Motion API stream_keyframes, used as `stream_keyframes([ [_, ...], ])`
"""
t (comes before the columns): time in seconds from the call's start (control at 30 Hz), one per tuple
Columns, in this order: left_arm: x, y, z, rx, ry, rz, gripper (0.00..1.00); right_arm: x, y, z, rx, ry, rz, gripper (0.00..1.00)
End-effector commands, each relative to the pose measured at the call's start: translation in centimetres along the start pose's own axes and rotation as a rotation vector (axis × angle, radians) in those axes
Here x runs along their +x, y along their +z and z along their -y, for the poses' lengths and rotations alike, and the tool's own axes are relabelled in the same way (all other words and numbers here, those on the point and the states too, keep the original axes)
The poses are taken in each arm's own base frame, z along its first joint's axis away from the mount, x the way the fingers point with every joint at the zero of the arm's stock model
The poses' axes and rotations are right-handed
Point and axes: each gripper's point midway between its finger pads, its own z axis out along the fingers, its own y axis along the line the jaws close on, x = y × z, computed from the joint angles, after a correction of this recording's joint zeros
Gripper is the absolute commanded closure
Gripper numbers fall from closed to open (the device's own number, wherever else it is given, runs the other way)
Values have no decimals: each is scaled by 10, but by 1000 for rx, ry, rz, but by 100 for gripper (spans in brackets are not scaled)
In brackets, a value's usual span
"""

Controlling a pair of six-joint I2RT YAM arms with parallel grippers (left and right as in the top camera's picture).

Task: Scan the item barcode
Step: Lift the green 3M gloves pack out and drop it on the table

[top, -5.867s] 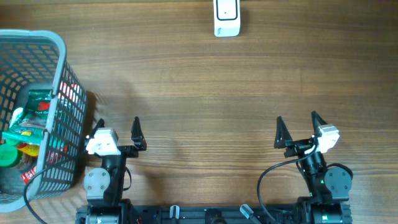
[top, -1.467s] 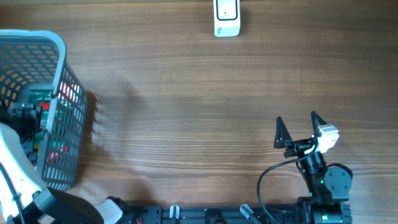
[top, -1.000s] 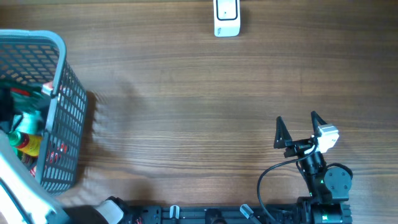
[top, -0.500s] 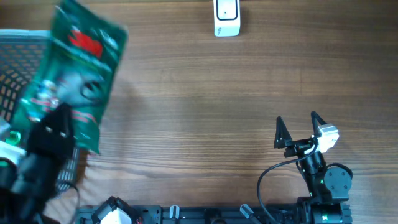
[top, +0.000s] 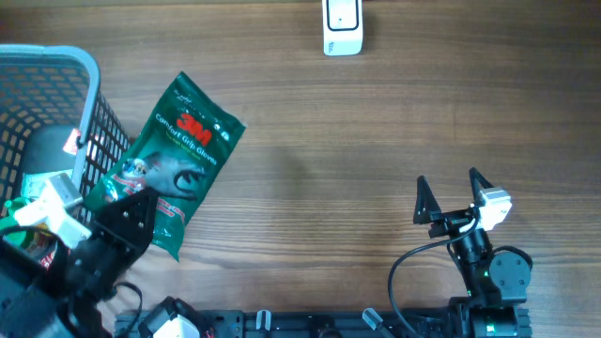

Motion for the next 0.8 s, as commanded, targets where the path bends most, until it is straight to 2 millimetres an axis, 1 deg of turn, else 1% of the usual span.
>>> stream_keyframes([
  [0.0, 6, 14, -8, 68, -21, -51, 96, -2, 0, 1, 7, 12, 11, 0],
  [0.1, -3, 14, -1, 103, 31, -26, 96, -2, 0, 1, 6, 11, 11, 0],
  [0.23, -8, 11, 20, 216, 65, -19, 96, -2, 0, 1, 7, 11, 11, 0],
  [0.33, -18, 11, 26, 234, 57, 3, 96, -2, 0, 1, 7, 12, 11, 0],
  [0.5, -23, 18, 34, 277, 100, -34, 96, -2, 0, 1, 6, 12, 11, 0],
  [0.57, -28, 30, 40, 309, 151, -73, 96, -2, 0, 1, 6, 12, 11, 0],
  [0.63, -29, 50, 37, 270, 190, -117, 96, -2, 0, 1, 6, 12, 11, 0],
  [0.67, -26, 59, 35, 248, 200, -145, 96, -2, 0, 1, 6, 11, 11, 0],
  [0.7, -20, 69, 34, 234, 210, -186, 96, -2, 0, 1, 6, 11, 11, 0],
  [0.77, 4, 97, 32, 185, 242, -311, 96, -2, 0, 1, 7, 11, 11, 0],
])
